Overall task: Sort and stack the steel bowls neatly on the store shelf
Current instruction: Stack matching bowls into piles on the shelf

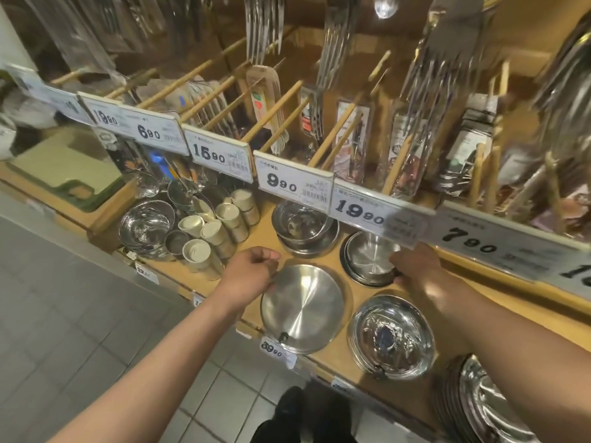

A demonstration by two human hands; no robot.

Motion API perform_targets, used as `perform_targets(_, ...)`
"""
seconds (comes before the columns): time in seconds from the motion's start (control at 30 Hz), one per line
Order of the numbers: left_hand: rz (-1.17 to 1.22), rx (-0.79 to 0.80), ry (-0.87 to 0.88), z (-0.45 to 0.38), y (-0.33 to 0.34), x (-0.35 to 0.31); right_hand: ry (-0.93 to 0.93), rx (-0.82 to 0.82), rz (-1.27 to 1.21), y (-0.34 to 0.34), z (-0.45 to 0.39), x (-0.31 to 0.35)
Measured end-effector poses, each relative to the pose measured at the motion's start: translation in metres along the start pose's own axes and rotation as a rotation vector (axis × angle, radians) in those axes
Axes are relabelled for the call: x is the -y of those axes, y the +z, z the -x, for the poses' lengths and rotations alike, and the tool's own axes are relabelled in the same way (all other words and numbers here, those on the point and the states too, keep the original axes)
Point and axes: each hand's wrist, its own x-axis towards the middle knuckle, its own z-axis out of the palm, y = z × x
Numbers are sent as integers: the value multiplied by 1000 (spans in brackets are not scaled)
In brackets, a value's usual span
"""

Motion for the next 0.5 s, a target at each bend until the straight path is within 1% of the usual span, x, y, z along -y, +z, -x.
perform_targets(0.13, -16, 55, 29, -6, 1, -8, -47, -85, 121, -4, 9, 7)
perform_targets(0.2, -33, 80, 53, -9, -1, -12, -68, -86, 158, 0, 17, 5)
perform_targets(0.27, -43, 93, 72, -13, -3, -14, -95, -119, 107, 2, 19, 1)
perform_targets(0.37, -60, 113, 93, -19, -5, -17, -65, -176, 20, 5, 21, -5)
perform_targets(0.47, -113, 142, 109, -26, -1, -21, -62, -189, -114, 4, 21, -5)
perform_targets(0.5, -128, 162, 114, -28, 3, -22, -47, -212, -79, 2, 23, -4)
